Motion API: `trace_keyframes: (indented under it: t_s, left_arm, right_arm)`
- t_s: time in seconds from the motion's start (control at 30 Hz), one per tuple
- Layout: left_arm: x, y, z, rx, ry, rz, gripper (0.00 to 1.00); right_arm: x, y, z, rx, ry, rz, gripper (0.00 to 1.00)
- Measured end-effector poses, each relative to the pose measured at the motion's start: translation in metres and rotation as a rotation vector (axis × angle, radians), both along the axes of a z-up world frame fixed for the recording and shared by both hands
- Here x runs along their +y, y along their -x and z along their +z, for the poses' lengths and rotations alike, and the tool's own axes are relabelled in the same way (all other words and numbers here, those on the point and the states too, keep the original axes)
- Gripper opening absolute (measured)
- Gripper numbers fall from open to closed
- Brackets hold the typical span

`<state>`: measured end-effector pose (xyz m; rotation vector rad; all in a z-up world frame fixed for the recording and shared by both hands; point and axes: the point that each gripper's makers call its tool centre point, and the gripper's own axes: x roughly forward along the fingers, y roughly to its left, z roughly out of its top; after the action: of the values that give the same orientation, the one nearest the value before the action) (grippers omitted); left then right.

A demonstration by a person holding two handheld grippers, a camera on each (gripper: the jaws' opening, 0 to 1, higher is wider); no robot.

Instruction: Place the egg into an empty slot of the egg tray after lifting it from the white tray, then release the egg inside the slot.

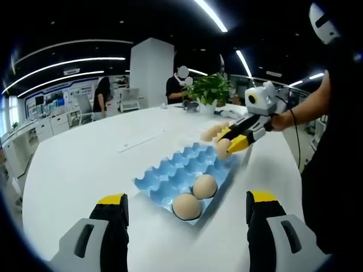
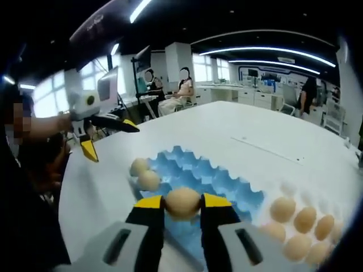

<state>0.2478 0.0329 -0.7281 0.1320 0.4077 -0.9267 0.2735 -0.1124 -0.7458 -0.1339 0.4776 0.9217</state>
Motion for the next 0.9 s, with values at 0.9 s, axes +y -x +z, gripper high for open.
trace_keyframes:
  t_s: [0.9]
  left_arm:
    - [0.000,-0.001,0.000,0.004,0.007,0.004,0.84]
  right_arm:
    - [0.044,0.004,-0.027,0.040,0.027,0.124,0.24]
